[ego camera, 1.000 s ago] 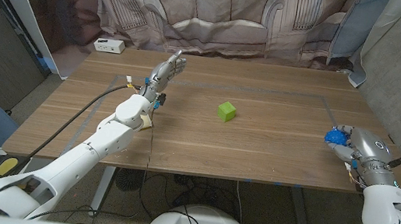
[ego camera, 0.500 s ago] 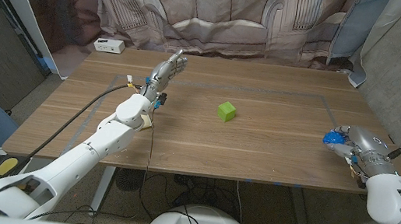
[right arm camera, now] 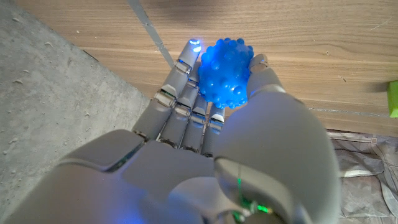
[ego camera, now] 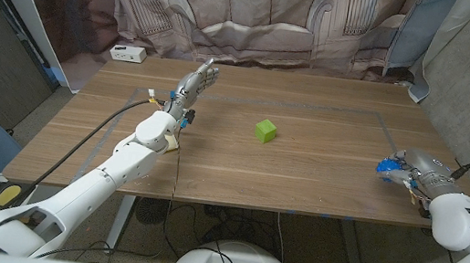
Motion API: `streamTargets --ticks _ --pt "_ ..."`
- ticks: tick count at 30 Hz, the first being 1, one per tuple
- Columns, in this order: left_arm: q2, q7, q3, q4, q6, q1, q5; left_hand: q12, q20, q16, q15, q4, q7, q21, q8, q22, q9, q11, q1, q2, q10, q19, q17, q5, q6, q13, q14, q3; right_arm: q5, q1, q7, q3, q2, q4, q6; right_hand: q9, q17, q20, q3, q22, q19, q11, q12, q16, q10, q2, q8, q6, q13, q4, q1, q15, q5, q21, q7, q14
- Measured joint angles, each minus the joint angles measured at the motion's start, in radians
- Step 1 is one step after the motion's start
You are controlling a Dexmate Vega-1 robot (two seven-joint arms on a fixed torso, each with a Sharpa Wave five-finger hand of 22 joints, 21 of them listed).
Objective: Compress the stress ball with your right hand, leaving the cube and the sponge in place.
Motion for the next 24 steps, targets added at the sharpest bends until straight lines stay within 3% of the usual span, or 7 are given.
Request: streamTargets --ticks 24 --pt "0.004 0.004 -0.004 -0.013 -0.005 0.01 0.001 0.0 0.0 0.0 0.0 -0.004 0.0 0.0 0.0 0.0 0.0 0.0 0.0 0.0 0.0 0.0 0.0 0.0 0.0 0.0 0.0 -0.004 0.125 0.06 -0.078 -0.081 -0.076 0.106 -0.001 -0.001 0.0 0.007 0.0 0.0 -0.008 0.007 0.0 0.0 -0.001 0.0 -0.003 -0.004 0.0 -0.003 0.0 0.0 -0.005 -0.011 0.004 0.0"
